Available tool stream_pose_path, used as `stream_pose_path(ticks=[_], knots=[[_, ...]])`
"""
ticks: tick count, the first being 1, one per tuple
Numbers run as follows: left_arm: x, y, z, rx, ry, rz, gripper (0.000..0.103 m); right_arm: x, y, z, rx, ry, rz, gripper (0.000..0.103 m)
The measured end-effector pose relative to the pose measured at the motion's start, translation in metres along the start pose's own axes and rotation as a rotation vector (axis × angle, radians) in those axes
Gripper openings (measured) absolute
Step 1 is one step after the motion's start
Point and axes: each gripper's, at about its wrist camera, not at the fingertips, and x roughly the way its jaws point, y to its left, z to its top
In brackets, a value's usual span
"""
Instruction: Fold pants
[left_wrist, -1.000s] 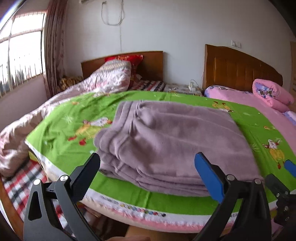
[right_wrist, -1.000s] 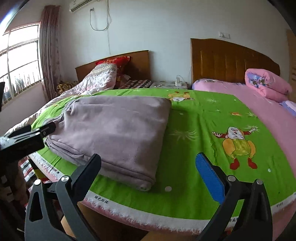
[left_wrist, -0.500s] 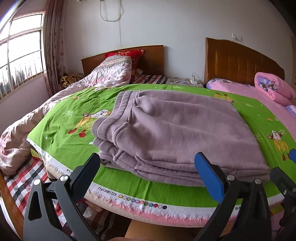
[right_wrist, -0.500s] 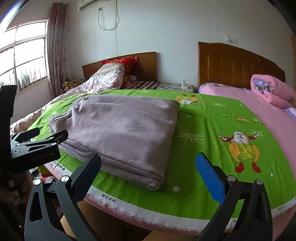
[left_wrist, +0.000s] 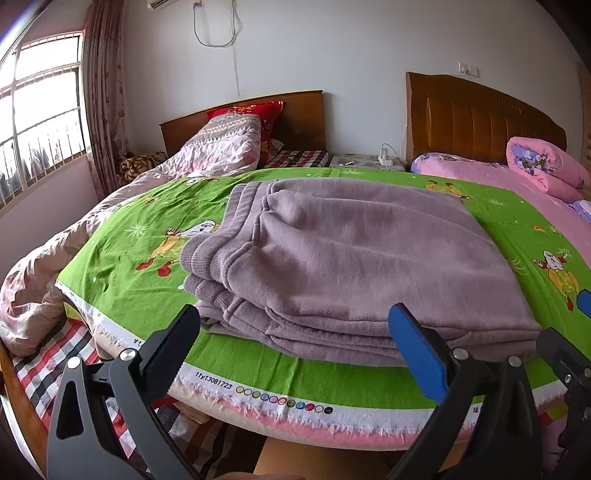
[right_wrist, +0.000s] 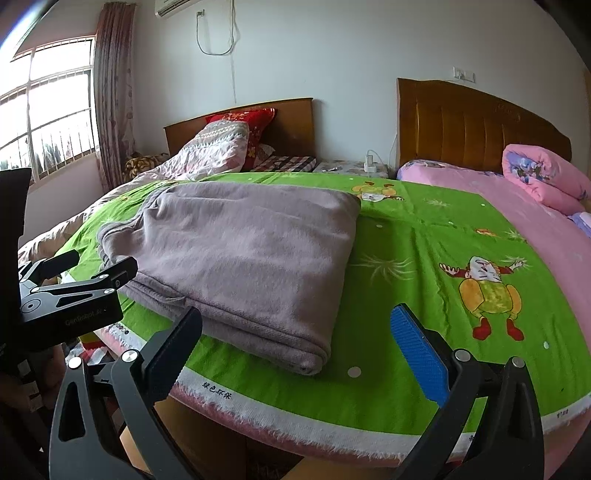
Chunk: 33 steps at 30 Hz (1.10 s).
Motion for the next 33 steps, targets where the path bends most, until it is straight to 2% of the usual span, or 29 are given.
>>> stream_pose_path(ticks=[33], knots=[[0.0002,0.0002,-0.0003,0.005,-0.002,0.002,0.102,0.0047,-0.002,-0.0016,0.004,0.017,0.011,0.099]])
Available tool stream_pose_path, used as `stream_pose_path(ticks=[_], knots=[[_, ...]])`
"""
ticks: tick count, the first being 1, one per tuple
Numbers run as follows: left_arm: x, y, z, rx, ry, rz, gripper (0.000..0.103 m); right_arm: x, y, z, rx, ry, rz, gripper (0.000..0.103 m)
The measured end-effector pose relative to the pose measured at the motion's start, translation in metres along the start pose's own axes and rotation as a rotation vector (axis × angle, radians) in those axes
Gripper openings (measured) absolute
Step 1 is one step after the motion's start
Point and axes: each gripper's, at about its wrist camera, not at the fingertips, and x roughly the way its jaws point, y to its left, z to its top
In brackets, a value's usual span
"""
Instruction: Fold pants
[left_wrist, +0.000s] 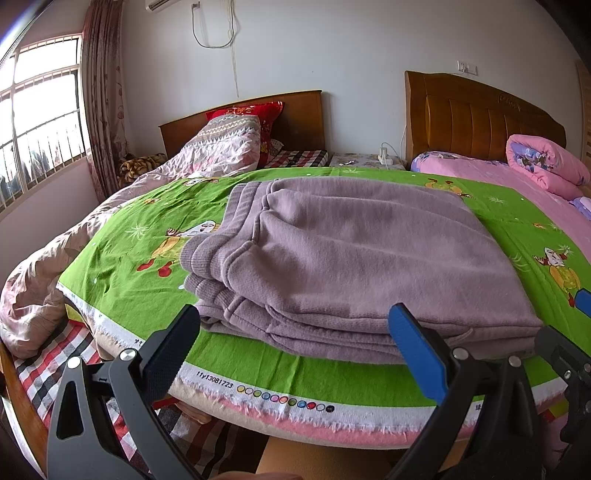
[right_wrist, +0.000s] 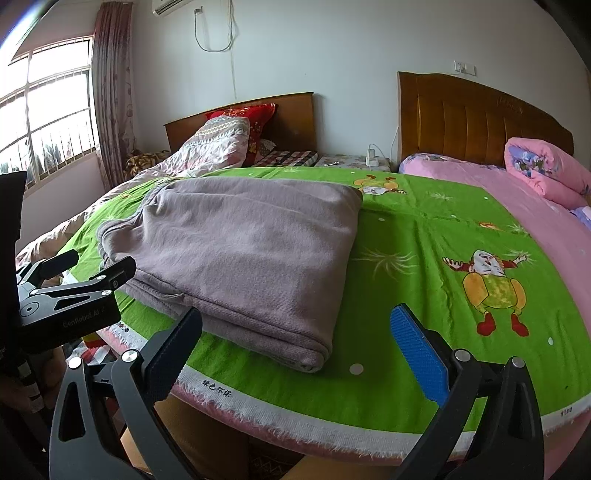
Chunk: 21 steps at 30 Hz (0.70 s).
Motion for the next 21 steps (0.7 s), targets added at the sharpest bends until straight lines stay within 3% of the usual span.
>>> stream_pose_path(ticks=[21], knots=[[-0.0013,0.0037,-0.0018,0.001,-0.008,0.007,0.102,0.0,0.0004,0.0001,0.001,0.0,0.0,0.099]])
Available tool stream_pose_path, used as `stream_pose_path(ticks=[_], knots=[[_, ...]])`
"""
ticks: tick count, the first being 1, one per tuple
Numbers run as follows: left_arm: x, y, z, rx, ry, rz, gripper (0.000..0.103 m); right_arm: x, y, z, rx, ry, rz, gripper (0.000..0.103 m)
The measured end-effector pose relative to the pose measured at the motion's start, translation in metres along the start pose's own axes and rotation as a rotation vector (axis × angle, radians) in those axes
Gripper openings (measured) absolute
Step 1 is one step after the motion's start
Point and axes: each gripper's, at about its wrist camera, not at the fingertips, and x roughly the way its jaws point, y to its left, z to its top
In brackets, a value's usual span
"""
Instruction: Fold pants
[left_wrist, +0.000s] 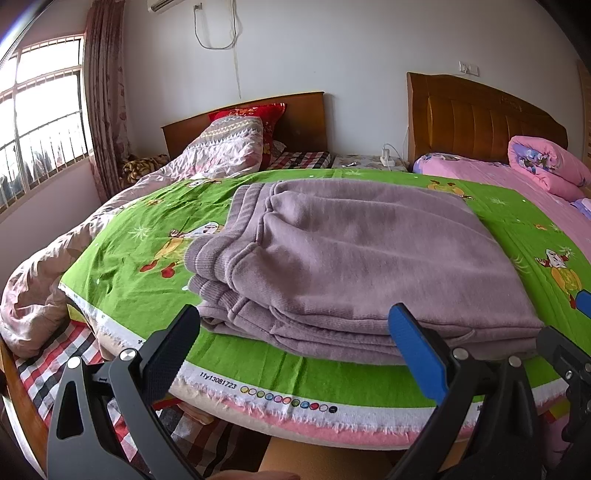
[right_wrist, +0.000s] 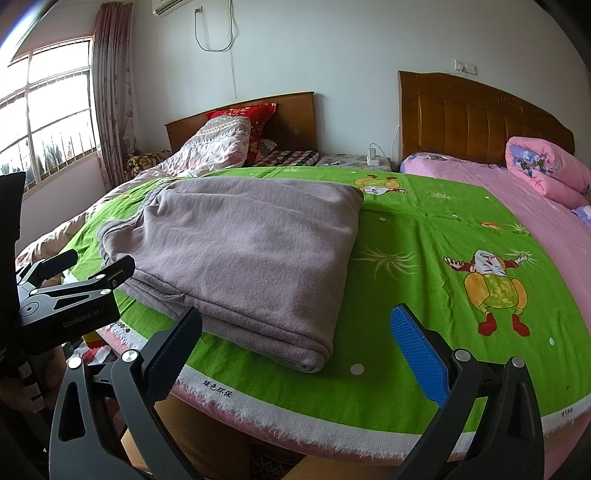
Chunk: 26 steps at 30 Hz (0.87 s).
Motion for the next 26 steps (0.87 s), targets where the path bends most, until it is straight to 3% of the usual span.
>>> stream_pose_path(ticks=[26], knots=[[-0.0029,-0.0005,-0.002,0.003,-0.018,0.021,0.102,-0.0002,0.0011,-0.0005,0.002,0.0,0.001,0.099]])
